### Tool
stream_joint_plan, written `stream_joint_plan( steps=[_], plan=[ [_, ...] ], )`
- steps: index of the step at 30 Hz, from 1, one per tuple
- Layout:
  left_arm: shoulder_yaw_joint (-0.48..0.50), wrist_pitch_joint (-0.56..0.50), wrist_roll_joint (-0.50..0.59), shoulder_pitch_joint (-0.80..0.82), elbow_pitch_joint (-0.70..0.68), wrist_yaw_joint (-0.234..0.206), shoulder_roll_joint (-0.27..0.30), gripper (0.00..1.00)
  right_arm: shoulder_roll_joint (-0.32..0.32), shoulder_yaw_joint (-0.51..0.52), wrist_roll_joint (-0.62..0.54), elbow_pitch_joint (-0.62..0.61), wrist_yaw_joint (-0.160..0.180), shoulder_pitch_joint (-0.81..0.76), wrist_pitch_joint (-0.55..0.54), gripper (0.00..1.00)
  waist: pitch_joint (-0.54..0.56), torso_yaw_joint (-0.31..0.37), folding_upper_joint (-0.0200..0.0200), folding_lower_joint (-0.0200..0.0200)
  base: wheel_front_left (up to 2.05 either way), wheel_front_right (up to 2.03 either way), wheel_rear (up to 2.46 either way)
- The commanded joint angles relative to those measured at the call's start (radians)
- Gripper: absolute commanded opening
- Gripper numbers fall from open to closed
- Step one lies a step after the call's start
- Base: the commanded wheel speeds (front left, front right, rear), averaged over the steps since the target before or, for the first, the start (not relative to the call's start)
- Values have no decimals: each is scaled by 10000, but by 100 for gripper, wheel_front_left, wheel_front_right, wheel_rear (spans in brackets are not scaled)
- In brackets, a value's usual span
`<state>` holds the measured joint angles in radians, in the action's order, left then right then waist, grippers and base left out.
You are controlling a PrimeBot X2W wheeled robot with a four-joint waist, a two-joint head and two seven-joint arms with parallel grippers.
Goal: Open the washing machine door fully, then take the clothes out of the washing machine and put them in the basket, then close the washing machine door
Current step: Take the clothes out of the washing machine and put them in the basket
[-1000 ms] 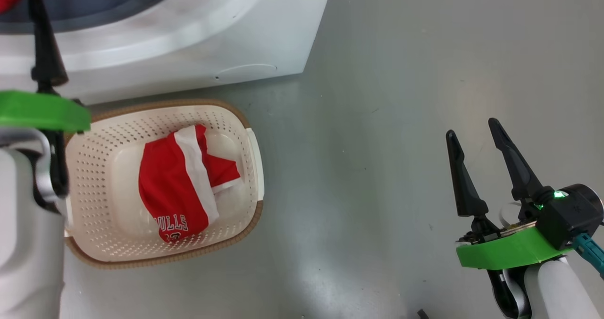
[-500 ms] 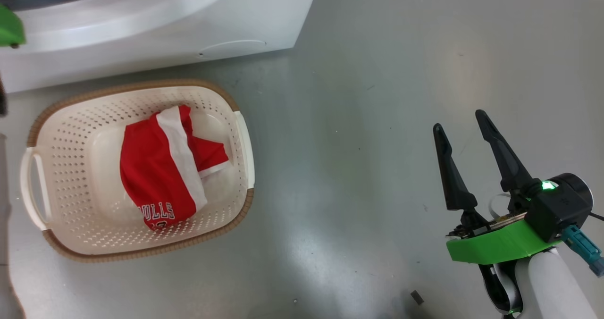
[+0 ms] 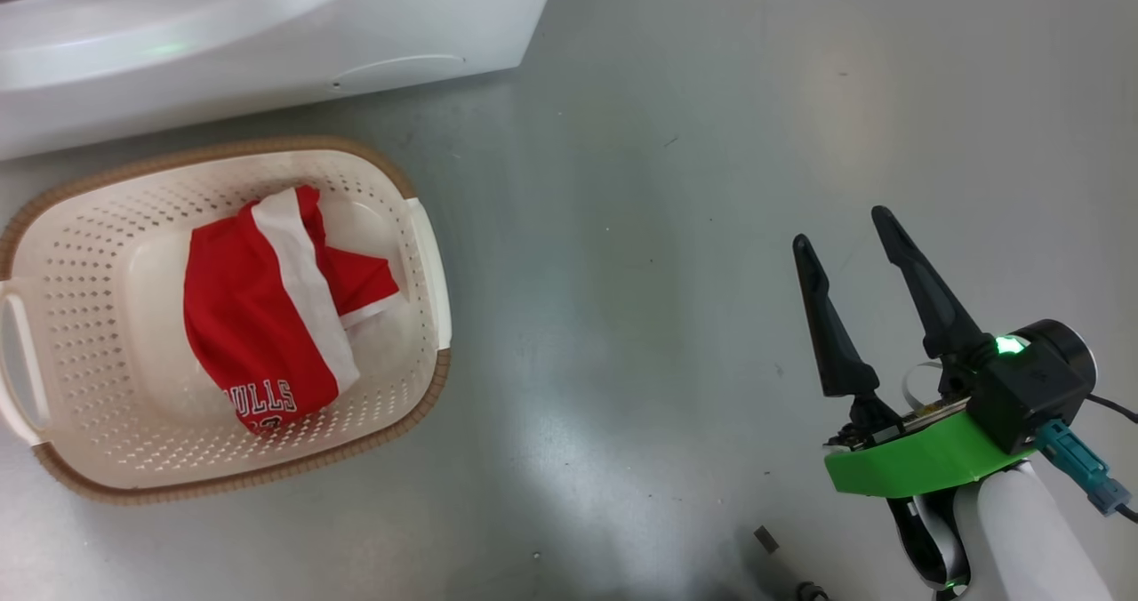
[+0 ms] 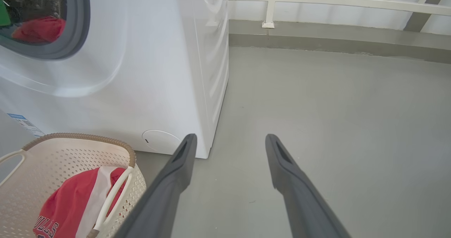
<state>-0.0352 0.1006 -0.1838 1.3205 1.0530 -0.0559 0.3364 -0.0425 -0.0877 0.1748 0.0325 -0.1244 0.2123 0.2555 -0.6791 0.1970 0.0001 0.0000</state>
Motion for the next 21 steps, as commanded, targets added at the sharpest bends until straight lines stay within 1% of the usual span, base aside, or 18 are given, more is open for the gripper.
stream_joint_plan(
  steps=[1,4,9,13,21],
  plan=[
    [18,-173,170,159,-31,-196,632,100,-77,-271,-60,-168,-63,-57,63,100,-15,43,-1,0,0,0,0],
    [-208,-507,443,411,405,-550,788,100,-77,-355,-10,-137,-63,-25,63,100,-38,137,-1,0,0,0,0],
    [-359,-1051,538,738,1017,-751,929,100,-77,-395,94,-104,-63,-9,63,100,-113,251,-1,0,0,0,0],
    [-360,-1395,408,924,1359,-615,947,100,-77,-430,165,-90,-63,-8,63,100,-177,316,-1,0,0,0,0],
    [-593,-1834,453,1087,1772,-577,1091,100,-77,-517,319,-60,-63,70,63,100,-308,388,-1,0,0,0,0]
  ],
)
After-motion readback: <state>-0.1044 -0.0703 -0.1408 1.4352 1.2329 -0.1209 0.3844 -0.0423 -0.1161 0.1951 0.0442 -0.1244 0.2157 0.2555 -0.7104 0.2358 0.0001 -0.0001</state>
